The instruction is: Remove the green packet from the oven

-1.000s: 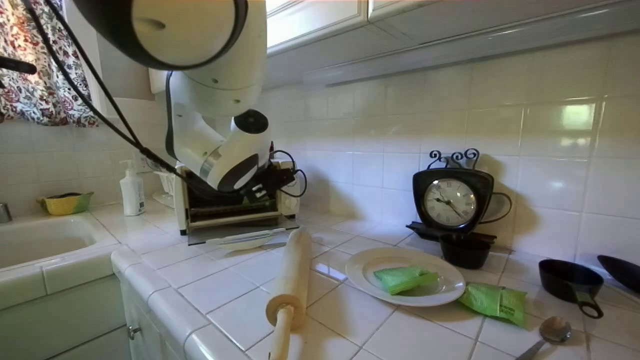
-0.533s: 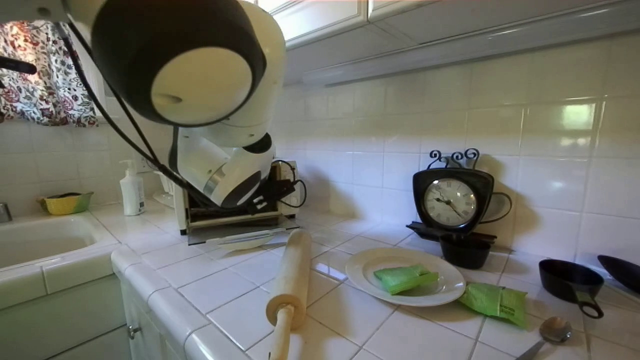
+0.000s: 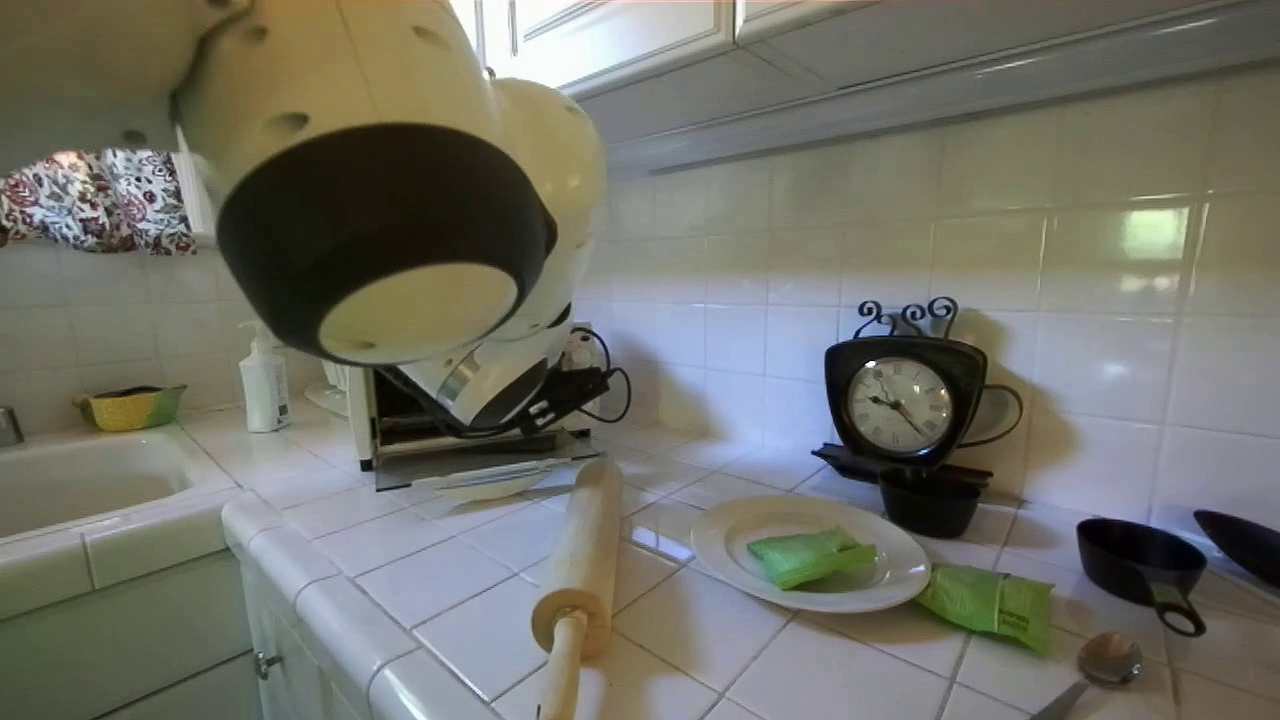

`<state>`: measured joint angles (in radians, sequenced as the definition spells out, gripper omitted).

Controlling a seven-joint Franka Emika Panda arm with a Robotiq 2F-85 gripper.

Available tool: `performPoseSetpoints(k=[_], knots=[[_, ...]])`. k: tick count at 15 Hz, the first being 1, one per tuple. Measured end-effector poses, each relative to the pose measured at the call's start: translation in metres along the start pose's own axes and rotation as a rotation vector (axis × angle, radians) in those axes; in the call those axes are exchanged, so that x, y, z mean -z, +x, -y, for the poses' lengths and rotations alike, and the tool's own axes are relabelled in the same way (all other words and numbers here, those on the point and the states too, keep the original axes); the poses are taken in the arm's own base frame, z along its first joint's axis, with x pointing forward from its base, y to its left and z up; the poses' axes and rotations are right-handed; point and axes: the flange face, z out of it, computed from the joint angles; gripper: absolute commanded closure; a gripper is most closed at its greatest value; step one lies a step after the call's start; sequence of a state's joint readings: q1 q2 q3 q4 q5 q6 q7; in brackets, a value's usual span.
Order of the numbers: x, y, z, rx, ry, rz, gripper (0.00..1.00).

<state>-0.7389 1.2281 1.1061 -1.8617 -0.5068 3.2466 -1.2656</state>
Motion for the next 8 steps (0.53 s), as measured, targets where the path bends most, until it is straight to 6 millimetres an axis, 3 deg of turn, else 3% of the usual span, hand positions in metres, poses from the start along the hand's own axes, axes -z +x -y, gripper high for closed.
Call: performPoseSetpoints(k=[4, 8], knots=[[-0.014, 0.006, -0.009, -0.001, 0.045, -0.04, 0.99], [-0.023, 0.009, -0.009, 0.013, 0.08, -0.076, 1.0]])
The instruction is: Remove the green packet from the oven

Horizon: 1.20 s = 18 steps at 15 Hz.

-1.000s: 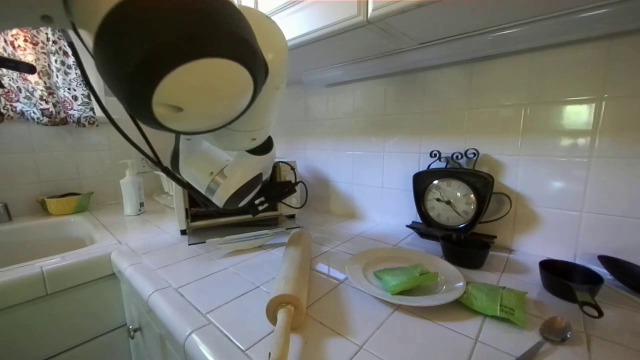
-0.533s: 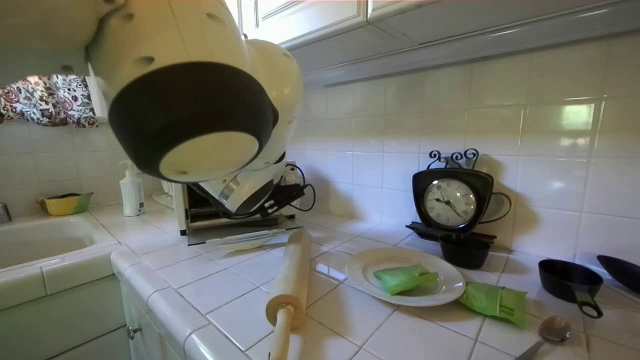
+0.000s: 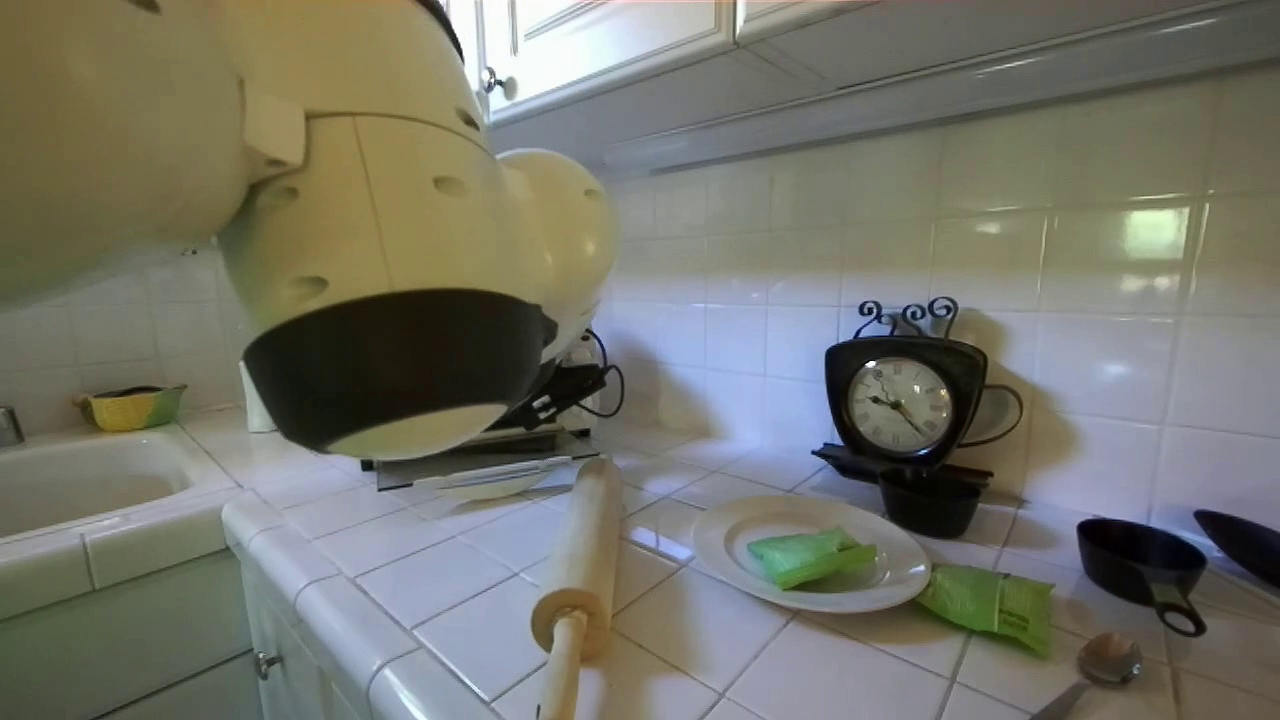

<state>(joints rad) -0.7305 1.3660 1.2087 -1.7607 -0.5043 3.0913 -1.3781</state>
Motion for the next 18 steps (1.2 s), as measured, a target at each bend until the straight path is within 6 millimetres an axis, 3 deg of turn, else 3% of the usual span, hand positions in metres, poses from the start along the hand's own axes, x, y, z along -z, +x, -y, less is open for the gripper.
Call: performPoseSetpoints(k=[4, 7, 14, 15, 16, 18], knots=[[0.003, -0.001, 0.0, -0.001, -0.006, -0.013, 1.0], [0.022, -0.009, 0.004, -0.02, -0.053, -0.018, 1.0], [0.126, -0.023, 0.049, -0.071, -0.299, 0.03, 1.0], [0.14, -0.021, 0.056, -0.071, -0.322, 0.045, 0.74], [0.151, -0.017, 0.062, -0.069, -0.331, 0.055, 0.73], [0.164, -0.008, 0.067, -0.069, -0.326, 0.073, 0.6]])
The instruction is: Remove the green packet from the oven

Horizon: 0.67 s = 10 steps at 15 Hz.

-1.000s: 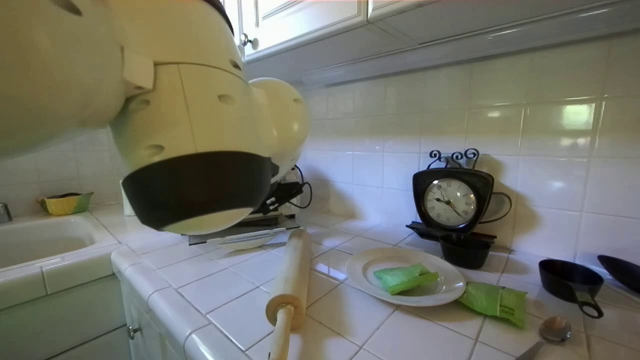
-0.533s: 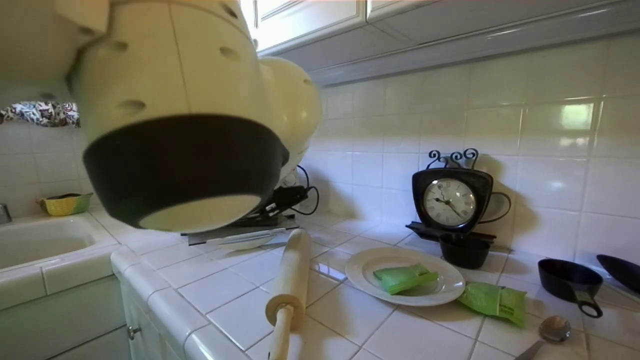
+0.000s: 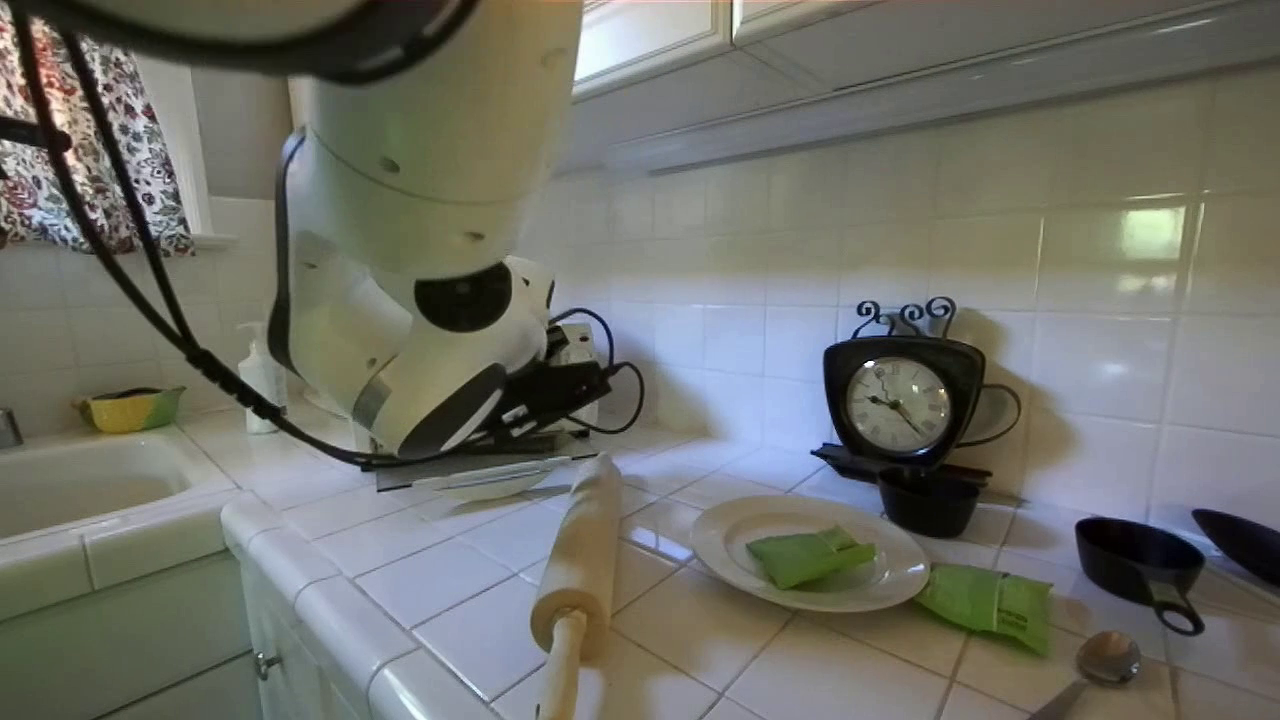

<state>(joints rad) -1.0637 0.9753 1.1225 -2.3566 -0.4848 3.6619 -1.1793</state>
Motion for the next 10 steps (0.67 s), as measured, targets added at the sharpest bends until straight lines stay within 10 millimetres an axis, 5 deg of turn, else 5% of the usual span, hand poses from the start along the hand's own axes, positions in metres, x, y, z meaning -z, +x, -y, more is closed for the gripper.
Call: performPoseSetpoints(k=[8, 10], knots=[[0.004, 0.034, -0.004, 0.091, 0.103, -0.042, 0.04], [-0.004, 0.038, -0.005, 0.105, 0.134, -0.075, 0.0]])
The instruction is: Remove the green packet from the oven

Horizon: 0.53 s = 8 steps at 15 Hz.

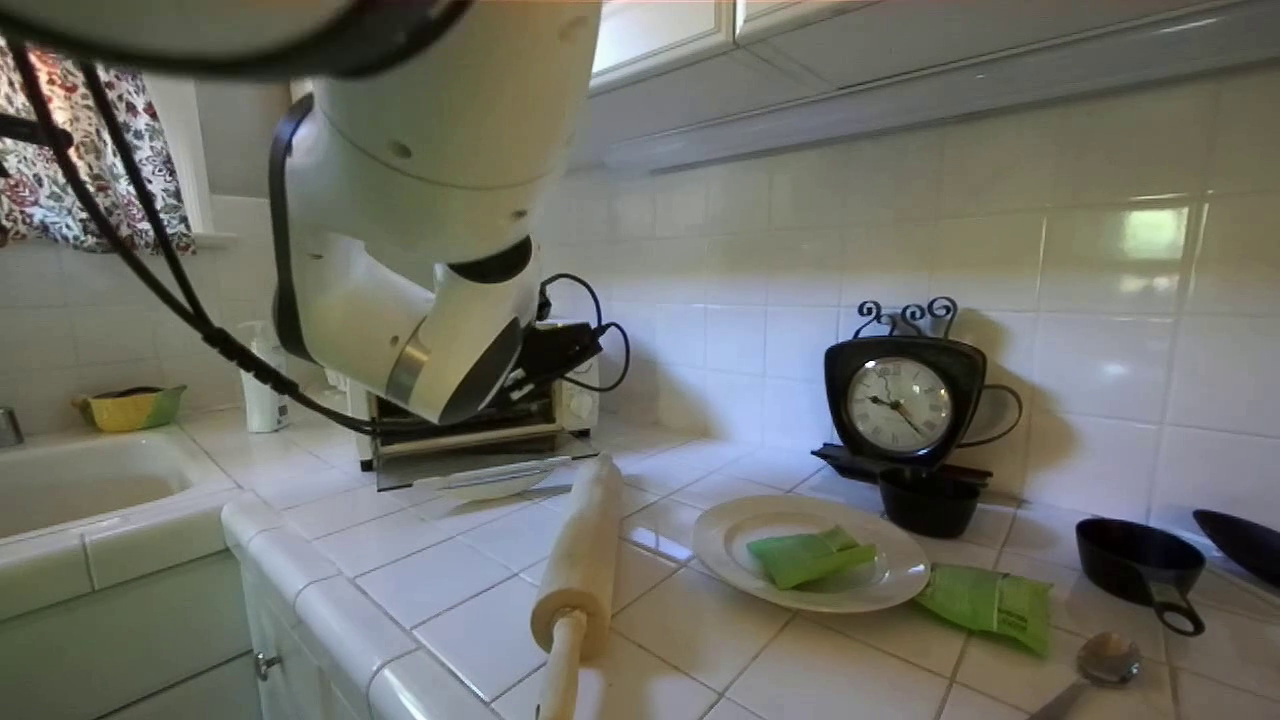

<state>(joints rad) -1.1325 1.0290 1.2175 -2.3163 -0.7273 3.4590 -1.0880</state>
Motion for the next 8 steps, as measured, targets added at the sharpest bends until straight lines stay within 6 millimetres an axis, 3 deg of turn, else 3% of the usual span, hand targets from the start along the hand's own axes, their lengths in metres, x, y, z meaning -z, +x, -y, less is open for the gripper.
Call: performPoseSetpoints(k=[8], knots=[[-0.041, -0.011, -0.002, -0.039, 0.079, -0.101, 0.0]])
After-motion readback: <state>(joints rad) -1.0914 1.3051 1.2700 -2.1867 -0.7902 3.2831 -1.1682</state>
